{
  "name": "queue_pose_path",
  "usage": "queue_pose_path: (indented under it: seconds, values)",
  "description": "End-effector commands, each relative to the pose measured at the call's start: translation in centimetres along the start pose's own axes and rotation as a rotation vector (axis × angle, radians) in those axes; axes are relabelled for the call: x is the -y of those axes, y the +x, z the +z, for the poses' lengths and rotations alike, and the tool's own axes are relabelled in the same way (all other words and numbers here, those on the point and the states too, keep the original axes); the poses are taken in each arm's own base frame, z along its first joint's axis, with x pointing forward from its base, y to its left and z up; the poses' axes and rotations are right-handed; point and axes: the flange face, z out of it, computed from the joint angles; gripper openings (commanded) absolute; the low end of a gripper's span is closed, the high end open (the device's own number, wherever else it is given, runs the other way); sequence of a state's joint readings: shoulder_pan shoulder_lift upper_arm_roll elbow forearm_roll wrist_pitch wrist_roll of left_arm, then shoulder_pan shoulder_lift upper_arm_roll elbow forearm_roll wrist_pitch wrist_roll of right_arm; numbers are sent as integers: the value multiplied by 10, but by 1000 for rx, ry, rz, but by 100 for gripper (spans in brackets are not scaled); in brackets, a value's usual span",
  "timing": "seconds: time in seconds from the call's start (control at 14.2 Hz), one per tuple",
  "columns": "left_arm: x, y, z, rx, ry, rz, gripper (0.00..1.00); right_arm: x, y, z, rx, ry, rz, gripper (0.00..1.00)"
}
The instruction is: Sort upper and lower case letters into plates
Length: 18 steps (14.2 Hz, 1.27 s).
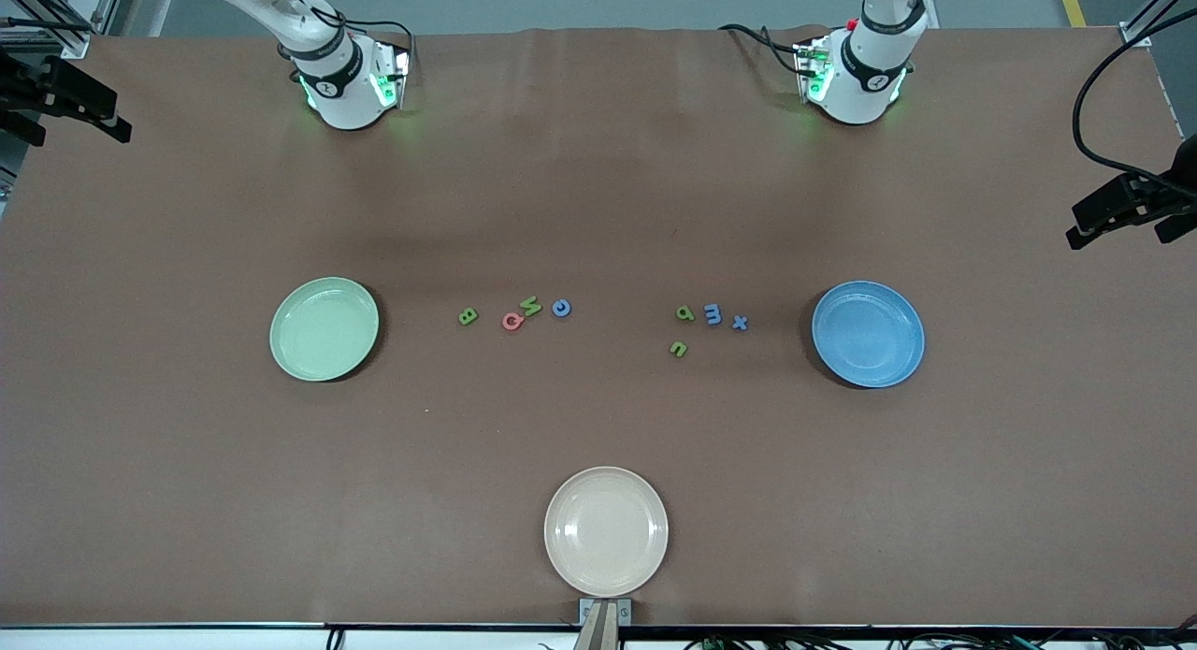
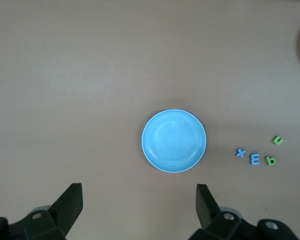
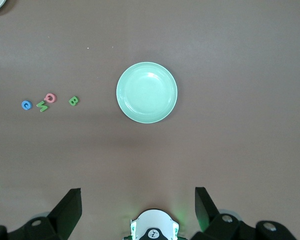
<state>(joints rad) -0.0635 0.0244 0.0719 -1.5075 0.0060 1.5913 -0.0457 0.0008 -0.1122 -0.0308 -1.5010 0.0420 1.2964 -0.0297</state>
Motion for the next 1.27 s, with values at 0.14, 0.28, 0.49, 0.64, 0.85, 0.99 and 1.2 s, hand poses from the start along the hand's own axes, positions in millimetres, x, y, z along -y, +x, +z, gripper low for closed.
queue_pose_path:
  seconds: [0.14, 0.28, 0.49, 0.64, 0.85, 0.99, 1.2]
  values:
    - [0, -10, -14, -9, -17, 14, 100, 4, -5, -9, -14, -1, -3, 100]
    - [0, -10, -15, -10, -18, 9, 100, 4, -5, -10, -17, -4, -2, 100]
    - [-11, -11, -3, 41, -17, 23, 100, 4, -5, -9, -14, -4, 0, 100]
    - [-24, -10, 21, 129, -17, 45, 100, 2, -5, -9, -13, -16, 2, 100]
    - [-50, -10, 66, 216, -99, 57, 100, 5, -5, -9, -16, -34, -4, 100]
    - [-80, -9, 100, 236, -98, 95, 100, 6, -5, -10, -17, -34, -5, 100]
    - [-110, -11, 149, 260, -87, 71, 100, 5, -4, -10, -23, -36, -3, 100]
